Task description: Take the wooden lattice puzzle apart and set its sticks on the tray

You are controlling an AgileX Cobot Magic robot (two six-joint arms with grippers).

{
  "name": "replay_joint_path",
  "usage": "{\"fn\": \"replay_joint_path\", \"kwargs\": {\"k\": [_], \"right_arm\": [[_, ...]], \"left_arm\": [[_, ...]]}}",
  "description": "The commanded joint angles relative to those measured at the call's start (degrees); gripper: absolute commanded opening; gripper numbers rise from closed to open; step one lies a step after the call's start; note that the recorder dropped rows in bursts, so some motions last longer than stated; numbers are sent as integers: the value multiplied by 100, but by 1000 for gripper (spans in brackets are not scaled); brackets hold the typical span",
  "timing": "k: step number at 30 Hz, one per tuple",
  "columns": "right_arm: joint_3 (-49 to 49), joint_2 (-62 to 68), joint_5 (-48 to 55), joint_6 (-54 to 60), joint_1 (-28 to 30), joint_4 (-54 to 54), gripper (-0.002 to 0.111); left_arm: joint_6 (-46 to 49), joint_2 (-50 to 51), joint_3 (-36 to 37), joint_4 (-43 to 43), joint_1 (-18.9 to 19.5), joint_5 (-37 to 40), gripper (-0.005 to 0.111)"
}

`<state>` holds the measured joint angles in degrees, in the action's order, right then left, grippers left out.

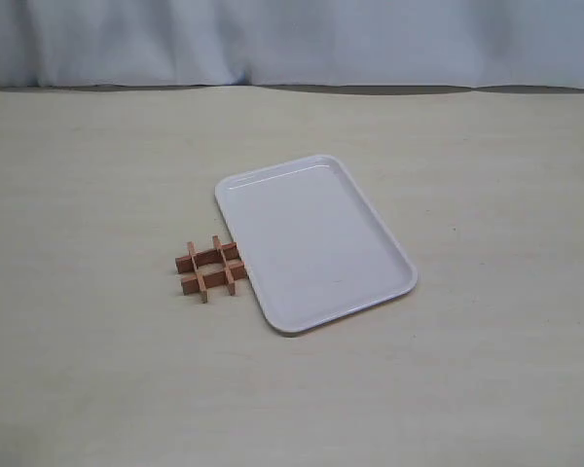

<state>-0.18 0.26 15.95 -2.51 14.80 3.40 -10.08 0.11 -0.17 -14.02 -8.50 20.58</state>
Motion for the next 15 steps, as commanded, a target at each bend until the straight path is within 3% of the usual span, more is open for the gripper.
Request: {"fn": "replay_joint_path", "kwargs": {"k": [1, 8, 11, 15], "right_arm": [[18, -26, 27, 23, 41, 24, 6], [18, -26, 27, 23, 41, 24, 6], [18, -26, 27, 23, 41, 24, 6], [18, -26, 27, 23, 41, 24, 6]], "left_arm": [[-3, -11, 17, -65, 13, -72, 0], [-3, -11, 17, -117, 13, -87, 0], [-3, -11, 17, -660, 13, -512, 0], [-235, -11, 17, -674, 13, -2948, 0]]}}
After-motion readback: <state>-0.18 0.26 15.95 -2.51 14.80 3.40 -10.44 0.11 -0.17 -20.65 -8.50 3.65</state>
